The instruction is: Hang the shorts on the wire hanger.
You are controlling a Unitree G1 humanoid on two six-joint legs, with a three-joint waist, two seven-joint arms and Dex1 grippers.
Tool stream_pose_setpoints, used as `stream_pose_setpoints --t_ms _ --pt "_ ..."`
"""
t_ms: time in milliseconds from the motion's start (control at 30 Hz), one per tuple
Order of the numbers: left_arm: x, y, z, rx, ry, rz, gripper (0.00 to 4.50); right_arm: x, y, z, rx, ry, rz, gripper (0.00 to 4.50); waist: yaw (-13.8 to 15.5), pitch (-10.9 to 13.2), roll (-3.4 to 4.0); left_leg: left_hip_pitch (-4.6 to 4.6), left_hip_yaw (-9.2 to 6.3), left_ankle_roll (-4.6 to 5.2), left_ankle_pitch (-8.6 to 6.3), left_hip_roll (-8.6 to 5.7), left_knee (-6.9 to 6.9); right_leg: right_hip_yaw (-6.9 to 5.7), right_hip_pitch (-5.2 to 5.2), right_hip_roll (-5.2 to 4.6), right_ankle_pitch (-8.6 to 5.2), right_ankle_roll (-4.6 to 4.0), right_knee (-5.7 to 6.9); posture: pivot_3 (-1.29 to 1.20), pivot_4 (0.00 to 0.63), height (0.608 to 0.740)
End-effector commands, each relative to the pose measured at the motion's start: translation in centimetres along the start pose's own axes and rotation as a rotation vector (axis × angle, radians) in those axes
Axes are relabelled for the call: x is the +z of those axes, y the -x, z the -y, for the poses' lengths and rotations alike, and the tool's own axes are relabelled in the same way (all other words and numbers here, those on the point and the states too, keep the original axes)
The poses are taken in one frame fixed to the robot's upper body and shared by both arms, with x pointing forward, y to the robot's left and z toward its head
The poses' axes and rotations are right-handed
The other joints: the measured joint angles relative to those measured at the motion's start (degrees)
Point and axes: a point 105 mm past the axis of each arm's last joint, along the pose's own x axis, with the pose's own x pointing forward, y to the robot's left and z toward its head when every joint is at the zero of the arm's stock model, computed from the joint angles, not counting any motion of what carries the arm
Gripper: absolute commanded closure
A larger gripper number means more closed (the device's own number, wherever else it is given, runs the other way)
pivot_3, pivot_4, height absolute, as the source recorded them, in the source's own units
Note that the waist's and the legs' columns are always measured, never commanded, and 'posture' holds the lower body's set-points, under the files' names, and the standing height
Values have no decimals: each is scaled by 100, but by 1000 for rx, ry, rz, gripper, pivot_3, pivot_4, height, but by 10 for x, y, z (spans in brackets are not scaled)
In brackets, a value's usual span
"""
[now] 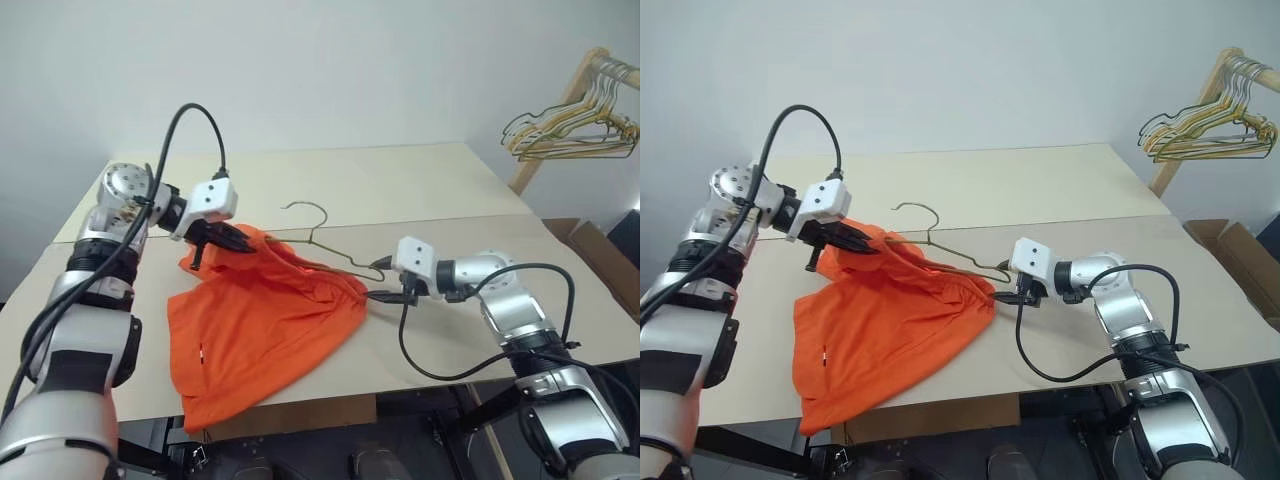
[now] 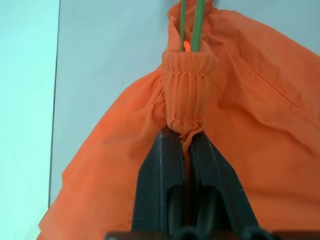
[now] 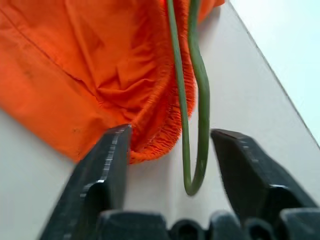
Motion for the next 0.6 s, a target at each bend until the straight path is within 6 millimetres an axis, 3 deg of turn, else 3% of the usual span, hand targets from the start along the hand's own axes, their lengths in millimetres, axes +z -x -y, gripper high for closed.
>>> stream_pose_setpoints --t_ms 33,200,267,400,500,600 --pt "22 26 -15 93 -87 33 4500 11 24 24 -126 -38 53 145 9 0 0 -1 0 0 0 -1 1 0 0 -1 0 0 0 -89 0 740" --pt "23 39 -17 129 -87 48 4500 -1 49 41 -256 -254 100 145 28 0 0 -2 0 0 0 -1 8 -4 2 -3 0 0 2 -87 0 740" --pt "22 41 -16 136 -88 51 4500 -13 50 26 -218 -350 103 145 36 -1 -1 -1 -1 0 0 0 7 -4 2 -2 0 0 4 -93 0 740" --pt "20 44 -16 153 -72 58 4500 -18 39 5 -166 -430 119 145 24 -1 -1 -5 -9 1 0 0 8 -12 2 -1 0 0 5 -96 0 740" --pt "19 45 -16 155 -70 57 4500 -16 13 -18 -106 -512 142 145 -30 -1 -1 -1 -7 1 0 1 11 -8 -1 1 -1 1 21 -94 0 740" --pt "18 45 -16 156 -67 56 4500 -11 -6 -27 -92 -553 161 145 -69 -1 -1 1 -12 1 0 5 10 -9 -4 7 -4 2 32 -90 0 740"
